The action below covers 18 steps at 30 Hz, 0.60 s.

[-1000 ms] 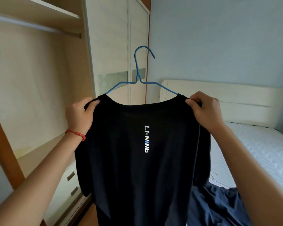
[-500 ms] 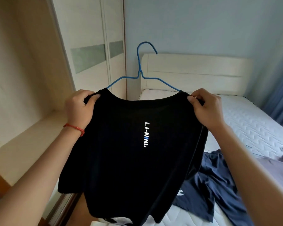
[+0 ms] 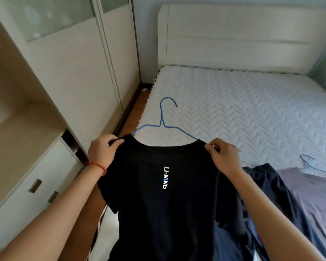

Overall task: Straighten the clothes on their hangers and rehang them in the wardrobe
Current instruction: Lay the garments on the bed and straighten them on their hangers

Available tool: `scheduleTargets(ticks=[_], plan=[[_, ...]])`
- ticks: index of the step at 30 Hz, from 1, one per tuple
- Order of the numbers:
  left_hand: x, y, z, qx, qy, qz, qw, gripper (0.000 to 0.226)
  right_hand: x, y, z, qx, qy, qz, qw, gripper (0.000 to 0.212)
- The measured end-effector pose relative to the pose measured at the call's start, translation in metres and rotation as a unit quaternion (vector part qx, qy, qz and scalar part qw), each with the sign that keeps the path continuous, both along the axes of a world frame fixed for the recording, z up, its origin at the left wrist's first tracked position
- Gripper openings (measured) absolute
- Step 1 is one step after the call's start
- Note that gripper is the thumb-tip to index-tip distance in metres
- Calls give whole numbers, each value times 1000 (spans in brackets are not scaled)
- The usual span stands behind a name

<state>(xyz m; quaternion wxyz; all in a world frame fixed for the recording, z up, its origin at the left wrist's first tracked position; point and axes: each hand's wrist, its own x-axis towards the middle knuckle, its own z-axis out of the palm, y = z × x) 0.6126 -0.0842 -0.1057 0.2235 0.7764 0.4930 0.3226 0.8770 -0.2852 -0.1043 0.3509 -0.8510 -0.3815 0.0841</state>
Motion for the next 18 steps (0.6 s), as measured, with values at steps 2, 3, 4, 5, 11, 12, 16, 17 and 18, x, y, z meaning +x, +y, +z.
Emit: scheduleTargets(ticks=[2, 3, 4, 5, 11, 12, 16, 17, 18], plan=[[14, 15, -40, -42, 34, -6, 999, 17, 14, 18, -42, -36, 27, 8, 999, 15], [18, 22, -61, -60, 55, -6, 997, 16, 19, 24, -64, -55, 37, 14, 998, 14], [20, 29, -83, -70, 83, -8, 994, 16, 24, 30, -87, -72, 46, 22, 996, 14], [22, 36, -104, -77, 115, -12, 990, 16, 27, 35, -109, -87, 51, 31, 994, 13], [39, 77, -208, -75, 260, -49, 961, 23, 40, 60, -232, -180, -5, 37, 983, 16], [45, 84, -222, -66, 263, -55, 961, 23, 43, 65, -246, -182, -39, 31, 982, 17], [70, 113, -270, -22, 282, -61, 957, 27, 63, 100, -288, -191, -102, 9, 976, 21], [77, 122, -279, -23, 287, -53, 956, 28, 68, 110, -296, -194, -112, 11, 975, 22], [85, 131, -287, -29, 286, -41, 957, 28, 73, 120, -305, -194, -118, 13, 974, 23]])
